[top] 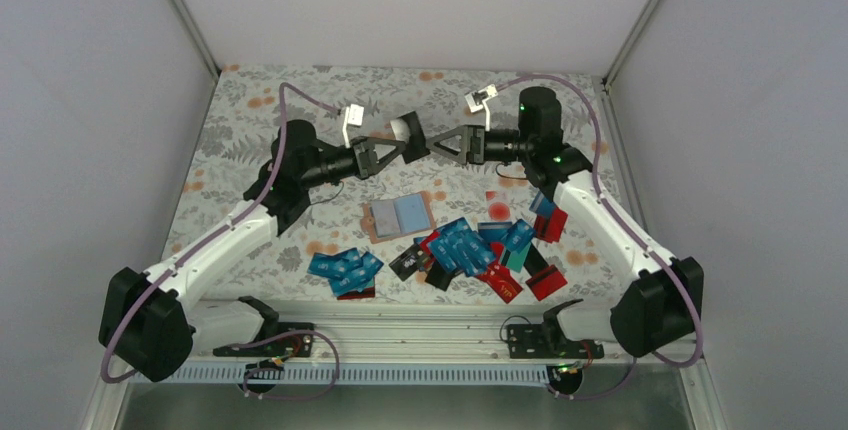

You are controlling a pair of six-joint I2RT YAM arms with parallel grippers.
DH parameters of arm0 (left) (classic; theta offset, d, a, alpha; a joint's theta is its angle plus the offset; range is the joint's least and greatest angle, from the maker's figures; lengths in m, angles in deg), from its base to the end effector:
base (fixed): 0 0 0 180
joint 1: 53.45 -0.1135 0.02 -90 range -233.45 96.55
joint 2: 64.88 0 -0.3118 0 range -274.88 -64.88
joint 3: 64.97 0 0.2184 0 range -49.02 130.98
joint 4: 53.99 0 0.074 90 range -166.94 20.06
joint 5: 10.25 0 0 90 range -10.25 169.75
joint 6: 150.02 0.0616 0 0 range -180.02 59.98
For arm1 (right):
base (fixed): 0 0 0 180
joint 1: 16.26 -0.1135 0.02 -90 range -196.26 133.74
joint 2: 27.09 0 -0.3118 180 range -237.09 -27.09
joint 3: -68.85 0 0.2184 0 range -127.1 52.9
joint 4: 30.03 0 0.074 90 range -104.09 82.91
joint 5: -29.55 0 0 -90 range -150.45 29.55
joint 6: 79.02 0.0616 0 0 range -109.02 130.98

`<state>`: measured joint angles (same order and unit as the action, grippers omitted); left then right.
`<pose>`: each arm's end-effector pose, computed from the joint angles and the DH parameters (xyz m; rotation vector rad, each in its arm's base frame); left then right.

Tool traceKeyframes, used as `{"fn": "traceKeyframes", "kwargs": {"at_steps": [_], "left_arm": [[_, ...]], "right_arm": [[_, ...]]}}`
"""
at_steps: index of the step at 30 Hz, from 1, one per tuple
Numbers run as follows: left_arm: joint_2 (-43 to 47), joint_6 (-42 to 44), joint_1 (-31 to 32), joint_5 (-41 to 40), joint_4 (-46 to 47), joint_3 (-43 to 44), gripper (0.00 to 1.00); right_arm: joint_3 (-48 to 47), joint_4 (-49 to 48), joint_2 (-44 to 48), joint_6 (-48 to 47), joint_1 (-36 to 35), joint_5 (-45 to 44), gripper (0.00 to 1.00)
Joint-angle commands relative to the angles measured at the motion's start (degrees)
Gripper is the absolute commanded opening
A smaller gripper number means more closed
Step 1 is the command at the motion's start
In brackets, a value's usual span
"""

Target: Put the credit cards into the card holder

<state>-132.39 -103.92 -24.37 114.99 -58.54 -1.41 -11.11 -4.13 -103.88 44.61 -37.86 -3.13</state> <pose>0.1938 -0.1485 0.3682 0.2646 1.9080 -1.4264 0.2280 0.1460 0.3877 -0.5121 2.0587 1.5804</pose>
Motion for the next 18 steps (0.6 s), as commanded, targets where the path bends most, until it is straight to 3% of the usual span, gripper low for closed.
{"fn": "traceKeyframes", "kwargs": {"at_steps": [1,7,18], "left_arm": [[-0.9,2.7,-0.5,-9.3,-13.9,-3.9,0.02],[-6.5,-2.5,-1.9,-8.2,-11.4,-10.6,0.02],[-12.8,-4.4,-1.9,-8.9,-10.1,-13.0,0.02]], "right_arm": [[0.3,8.7,-4.6,-4.9,0.6,-8.3,0.58],[2.8,8.5,-13.3,-4.0,0.3,-9.4,0.54],[2.6,6.5,-26.0,-3.4,-1.9,-11.5,0.47]]}}
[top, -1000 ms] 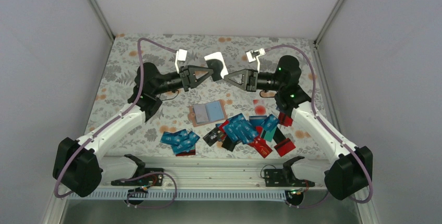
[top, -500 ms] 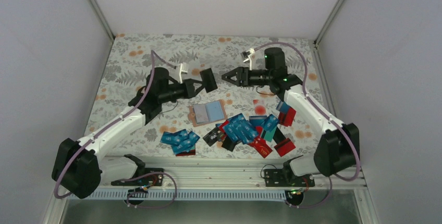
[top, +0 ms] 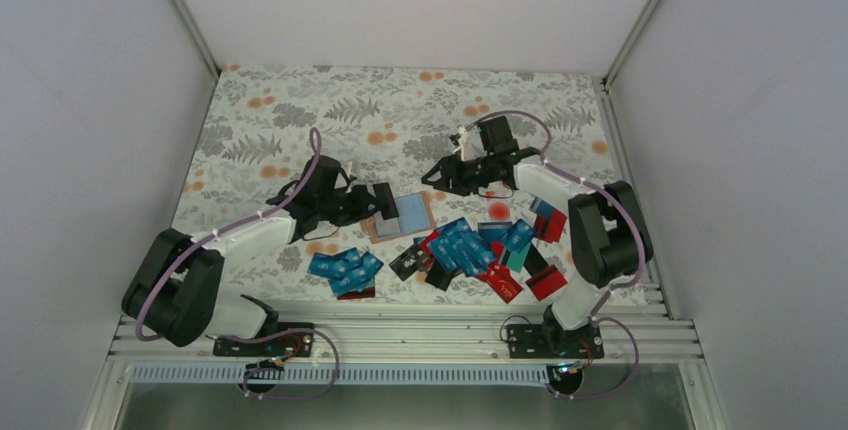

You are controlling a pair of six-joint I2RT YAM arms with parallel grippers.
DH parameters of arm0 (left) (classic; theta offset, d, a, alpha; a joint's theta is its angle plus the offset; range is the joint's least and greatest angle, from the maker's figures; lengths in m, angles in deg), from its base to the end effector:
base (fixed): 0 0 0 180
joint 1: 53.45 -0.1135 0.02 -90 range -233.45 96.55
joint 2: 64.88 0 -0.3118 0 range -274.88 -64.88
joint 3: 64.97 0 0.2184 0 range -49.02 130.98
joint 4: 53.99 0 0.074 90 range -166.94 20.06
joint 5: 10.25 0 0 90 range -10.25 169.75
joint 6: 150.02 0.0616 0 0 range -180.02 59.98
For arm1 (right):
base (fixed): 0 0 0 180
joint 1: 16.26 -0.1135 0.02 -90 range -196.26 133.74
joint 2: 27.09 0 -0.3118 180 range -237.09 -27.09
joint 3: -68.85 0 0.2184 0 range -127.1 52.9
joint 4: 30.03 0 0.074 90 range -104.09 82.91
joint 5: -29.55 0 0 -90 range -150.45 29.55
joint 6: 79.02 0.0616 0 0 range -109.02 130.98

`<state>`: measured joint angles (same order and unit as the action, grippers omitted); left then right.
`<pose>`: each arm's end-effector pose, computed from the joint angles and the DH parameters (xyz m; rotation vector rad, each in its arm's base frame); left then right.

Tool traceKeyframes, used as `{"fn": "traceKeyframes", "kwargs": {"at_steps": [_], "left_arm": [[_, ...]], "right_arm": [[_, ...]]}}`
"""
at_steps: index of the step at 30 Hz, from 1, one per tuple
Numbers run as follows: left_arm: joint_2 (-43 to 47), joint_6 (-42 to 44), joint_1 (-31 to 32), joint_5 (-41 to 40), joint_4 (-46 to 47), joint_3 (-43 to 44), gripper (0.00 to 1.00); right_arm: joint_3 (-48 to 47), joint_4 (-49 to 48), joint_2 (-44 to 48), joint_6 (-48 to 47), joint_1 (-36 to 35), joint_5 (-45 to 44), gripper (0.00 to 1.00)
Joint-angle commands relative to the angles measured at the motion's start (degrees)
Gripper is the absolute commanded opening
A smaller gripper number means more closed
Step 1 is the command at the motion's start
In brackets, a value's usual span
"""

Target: Put the credit cards into the card holder

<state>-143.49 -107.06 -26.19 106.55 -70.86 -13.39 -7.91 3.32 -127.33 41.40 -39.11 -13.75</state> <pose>0.2059 -0.1373 0.2305 -0.1824 2.5431 -1.1335 0.2953 0.1731 0.2360 -0.1655 2.6739 1.3801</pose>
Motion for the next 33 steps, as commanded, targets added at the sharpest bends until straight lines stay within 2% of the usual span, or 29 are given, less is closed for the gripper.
{"fn": "traceKeyframes", "kwargs": {"at_steps": [1,13,33], "left_arm": [[-2.2,-1.6,-0.1,-0.1,3.0,-1.1,0.02],[-5.9,-3.4,-0.1,1.7,5.4,-2.3,0.02],[-10.3,-5.7,0.1,3.9,10.5,-2.9,0.02]], "right_arm": [[-0.9,-1.1,-3.7,-0.2,-0.8,-0.8,0.46],[-1.2,-2.0,-9.4,-0.4,-1.0,-0.1,0.36],[1.2,-3.7,-11.8,-0.3,-1.2,0.2,0.34]]}}
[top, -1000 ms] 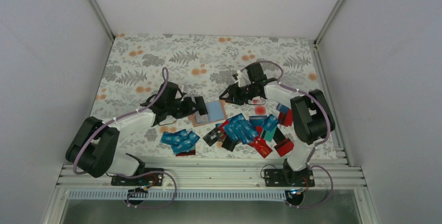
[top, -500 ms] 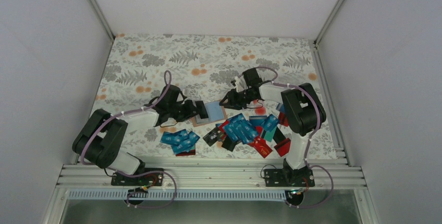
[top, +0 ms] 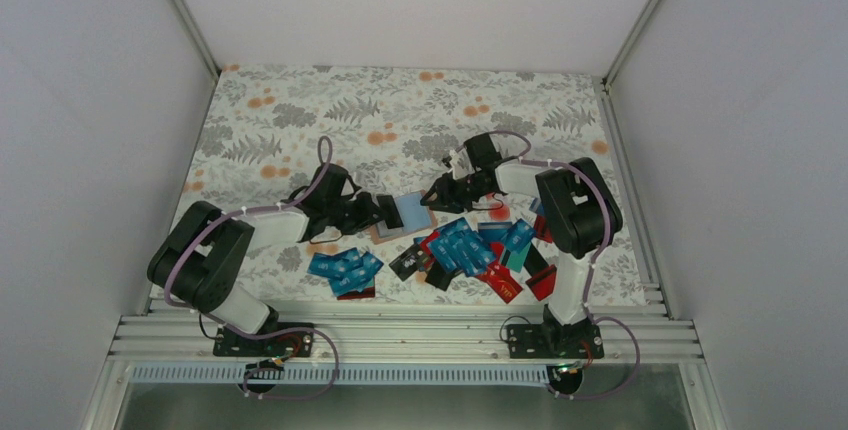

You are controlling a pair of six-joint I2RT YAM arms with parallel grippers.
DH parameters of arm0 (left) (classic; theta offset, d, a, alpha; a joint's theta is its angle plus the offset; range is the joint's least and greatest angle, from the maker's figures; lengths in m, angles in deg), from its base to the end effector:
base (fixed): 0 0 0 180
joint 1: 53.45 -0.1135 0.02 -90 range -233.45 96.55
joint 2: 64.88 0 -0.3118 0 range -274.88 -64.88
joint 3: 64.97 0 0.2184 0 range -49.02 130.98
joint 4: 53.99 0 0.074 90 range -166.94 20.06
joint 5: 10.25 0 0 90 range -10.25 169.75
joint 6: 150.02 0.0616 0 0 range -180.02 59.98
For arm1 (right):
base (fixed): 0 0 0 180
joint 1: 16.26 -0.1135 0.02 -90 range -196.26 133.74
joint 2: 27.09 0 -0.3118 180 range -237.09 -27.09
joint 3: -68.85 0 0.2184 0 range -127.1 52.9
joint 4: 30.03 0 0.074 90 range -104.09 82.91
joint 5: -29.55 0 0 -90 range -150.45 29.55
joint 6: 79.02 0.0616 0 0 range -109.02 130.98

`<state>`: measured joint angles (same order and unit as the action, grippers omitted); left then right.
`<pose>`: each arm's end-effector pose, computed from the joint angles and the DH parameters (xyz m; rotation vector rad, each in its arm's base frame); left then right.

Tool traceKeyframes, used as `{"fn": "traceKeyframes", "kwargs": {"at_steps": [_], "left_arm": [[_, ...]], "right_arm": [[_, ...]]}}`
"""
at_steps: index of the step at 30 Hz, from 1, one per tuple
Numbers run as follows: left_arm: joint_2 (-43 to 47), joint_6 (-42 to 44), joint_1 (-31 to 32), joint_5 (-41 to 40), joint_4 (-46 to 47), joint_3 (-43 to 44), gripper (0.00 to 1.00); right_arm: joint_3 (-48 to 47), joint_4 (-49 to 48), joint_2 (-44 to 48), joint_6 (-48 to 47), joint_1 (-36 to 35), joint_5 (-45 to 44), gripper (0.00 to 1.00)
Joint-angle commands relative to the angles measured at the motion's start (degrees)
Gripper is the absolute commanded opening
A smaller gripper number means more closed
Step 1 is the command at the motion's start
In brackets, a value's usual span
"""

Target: Put the credit cards into the card holder

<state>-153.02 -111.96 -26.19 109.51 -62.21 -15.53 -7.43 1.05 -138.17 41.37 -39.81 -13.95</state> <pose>0.2237 -0.1497 0.1955 -0.2921 2.6234 -1.1979 0.3113 0.1844 0.1736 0.0900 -2.8260 -1.3509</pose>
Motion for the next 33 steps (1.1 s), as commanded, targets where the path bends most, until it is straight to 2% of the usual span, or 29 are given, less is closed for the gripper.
{"fn": "traceKeyframes", "kwargs": {"at_steps": [1,14,33], "left_arm": [[-0.7,-0.9,0.1,1.1,2.0,-0.9,0.02],[-1.7,-6.0,0.1,3.4,8.0,-3.6,0.03],[1.3,-9.8,1.6,2.2,3.1,-4.0,0.02]], "right_arm": [[0.9,-1.5,-1.2,-0.2,-0.6,0.4,0.34],[4.9,-3.8,-0.5,1.3,-1.6,0.5,0.29],[5.6,-3.4,-1.1,1.4,-1.6,-0.8,0.28]]}}
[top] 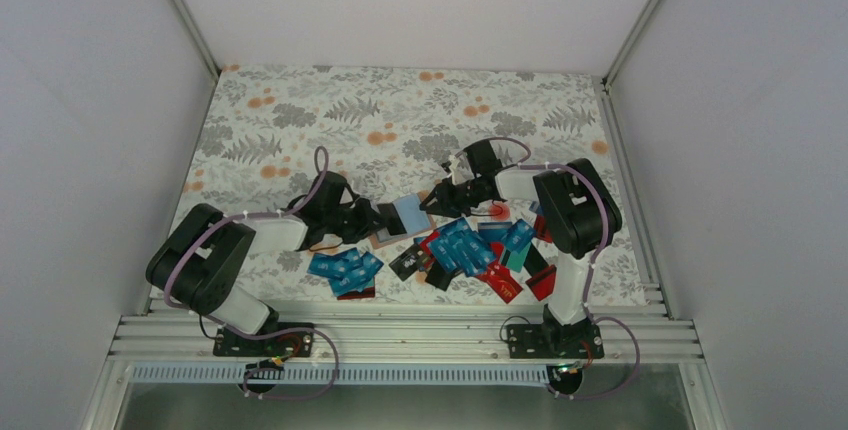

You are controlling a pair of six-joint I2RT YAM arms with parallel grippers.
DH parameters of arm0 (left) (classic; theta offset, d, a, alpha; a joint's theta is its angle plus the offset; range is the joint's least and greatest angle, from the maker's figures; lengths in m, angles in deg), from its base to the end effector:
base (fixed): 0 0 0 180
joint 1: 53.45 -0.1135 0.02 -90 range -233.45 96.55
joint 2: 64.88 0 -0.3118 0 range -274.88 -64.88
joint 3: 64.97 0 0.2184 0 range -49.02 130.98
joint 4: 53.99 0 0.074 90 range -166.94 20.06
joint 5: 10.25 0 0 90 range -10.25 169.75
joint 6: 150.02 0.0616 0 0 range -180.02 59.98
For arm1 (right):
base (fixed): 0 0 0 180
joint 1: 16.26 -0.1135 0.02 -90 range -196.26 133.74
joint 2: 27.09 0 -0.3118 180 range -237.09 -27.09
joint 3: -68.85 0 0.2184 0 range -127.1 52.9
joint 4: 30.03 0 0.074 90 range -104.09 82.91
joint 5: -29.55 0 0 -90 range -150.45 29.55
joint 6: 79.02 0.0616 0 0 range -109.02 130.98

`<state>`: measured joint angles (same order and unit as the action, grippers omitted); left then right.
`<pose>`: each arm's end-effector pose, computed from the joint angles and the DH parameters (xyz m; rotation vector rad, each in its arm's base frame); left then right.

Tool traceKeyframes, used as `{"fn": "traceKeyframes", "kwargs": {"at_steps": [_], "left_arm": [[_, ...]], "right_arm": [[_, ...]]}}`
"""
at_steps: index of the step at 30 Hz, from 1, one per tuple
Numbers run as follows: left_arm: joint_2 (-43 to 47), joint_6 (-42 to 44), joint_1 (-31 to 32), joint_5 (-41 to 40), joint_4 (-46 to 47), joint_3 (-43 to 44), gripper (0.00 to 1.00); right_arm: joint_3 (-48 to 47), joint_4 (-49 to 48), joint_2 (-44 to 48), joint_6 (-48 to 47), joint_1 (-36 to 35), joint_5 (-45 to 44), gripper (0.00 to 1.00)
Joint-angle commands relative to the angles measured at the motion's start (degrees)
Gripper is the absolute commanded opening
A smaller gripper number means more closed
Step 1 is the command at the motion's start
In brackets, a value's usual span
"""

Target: Put the credit cards into the card holder

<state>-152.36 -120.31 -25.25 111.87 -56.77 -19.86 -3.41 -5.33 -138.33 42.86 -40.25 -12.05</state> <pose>0.2107 -0.1501 0.1884 -0.4299 2.6341 -1.3097 0.3044 0.1859 0.1637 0.1003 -2.7975 -1.4103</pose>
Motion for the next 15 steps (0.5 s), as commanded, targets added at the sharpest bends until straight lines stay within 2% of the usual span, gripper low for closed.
{"fn": "traceKeyframes", "kwargs": {"at_steps": [1,5,15], "left_arm": [[0.5,-1.7,0.8,-0.3,-2.5,0.4,0.02],[0.4,-2.0,1.4,-1.2,-4.0,0.8,0.02],[-2.0,-3.9,1.9,-0.1,-0.1,0.5,0.02]], "right_arm": [[1.6,3.0,-1.0,-0.1,-1.1,-2.7,0.28],[1.3,3.2,-0.9,-0.2,-1.2,-2.7,0.28],[1.5,3.4,-1.0,-0.8,-1.2,-2.3,0.28]]}}
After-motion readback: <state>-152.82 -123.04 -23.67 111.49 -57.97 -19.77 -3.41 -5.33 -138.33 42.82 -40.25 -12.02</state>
